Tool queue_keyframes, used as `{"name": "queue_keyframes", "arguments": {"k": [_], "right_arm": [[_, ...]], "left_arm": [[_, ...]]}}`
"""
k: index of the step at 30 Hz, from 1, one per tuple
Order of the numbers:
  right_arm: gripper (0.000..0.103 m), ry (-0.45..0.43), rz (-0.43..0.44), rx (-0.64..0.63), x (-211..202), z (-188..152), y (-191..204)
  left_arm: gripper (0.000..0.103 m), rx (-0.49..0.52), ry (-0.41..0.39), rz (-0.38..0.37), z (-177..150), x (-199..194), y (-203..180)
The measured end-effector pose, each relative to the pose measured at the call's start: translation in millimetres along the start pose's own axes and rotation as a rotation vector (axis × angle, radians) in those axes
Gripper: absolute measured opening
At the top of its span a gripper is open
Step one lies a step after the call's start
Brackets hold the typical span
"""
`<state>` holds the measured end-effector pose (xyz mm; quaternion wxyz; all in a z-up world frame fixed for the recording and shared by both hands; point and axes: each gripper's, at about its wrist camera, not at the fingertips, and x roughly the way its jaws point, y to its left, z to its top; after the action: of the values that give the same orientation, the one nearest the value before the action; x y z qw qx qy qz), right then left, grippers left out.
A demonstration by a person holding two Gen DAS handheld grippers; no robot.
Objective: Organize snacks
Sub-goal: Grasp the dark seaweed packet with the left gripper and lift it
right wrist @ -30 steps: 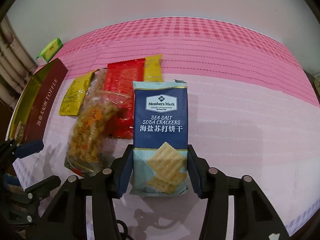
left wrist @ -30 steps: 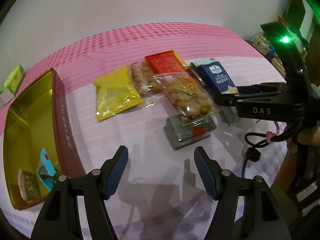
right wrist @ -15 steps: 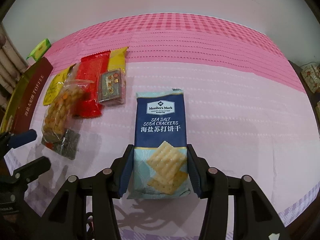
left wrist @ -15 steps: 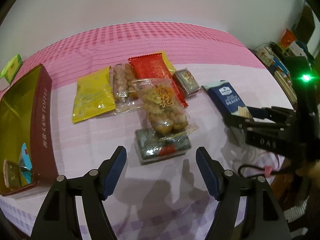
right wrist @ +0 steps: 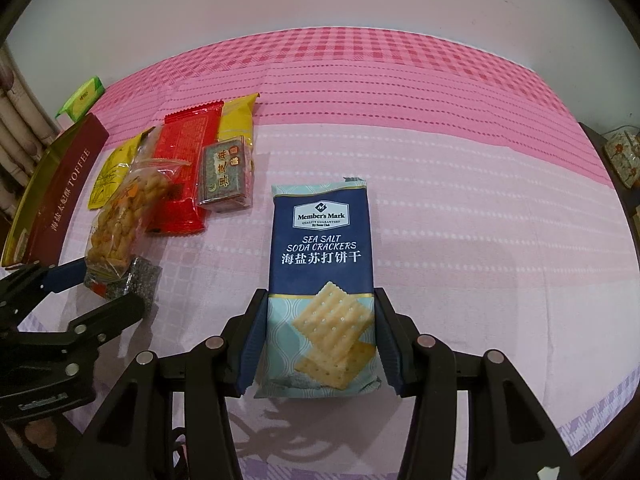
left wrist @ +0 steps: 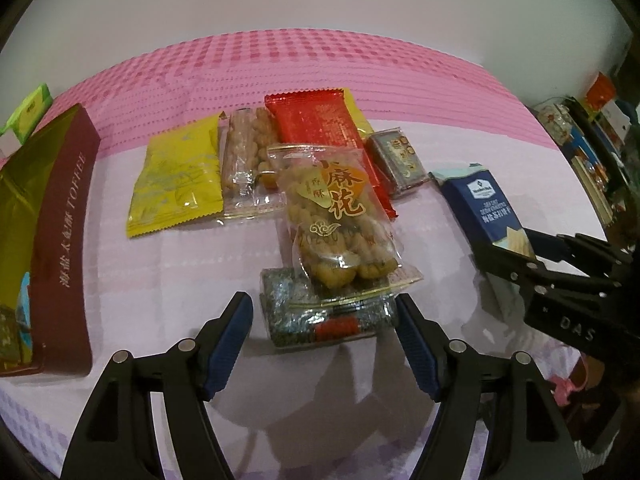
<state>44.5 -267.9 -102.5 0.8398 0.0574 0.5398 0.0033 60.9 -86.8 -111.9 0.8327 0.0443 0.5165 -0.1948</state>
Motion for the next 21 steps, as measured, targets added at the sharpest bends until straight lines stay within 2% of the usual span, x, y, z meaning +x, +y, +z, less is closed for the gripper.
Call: {"name": "queue_keyframes", "arguments": {"k": [4,6,7,12,21], "right_arm": [[0.047,0.000,0.000,0.000,0,0,0],[0.047,0.001,-0.001,-0.001,0,0,-1],[0.047,0.001,0.001,0.001,0,0,-1],[0.048,0.001,0.000,0.000,0,0,0],[0.048,0.003,0.001,0.001,0,0,0]], "left_arm": [[0.073,-0.007,-0.012,0.003,2,2,-1],[0.069,-0.009,-0.013,-0.001,2,1,0],[0.063,-0.008,-0.015,-0.016,2,0,0],[0.061,-0.002,-0.004,-0.020,-1,-4,2],[0.060,0.055,0.077,-0.007,-6,-15,4]]}}
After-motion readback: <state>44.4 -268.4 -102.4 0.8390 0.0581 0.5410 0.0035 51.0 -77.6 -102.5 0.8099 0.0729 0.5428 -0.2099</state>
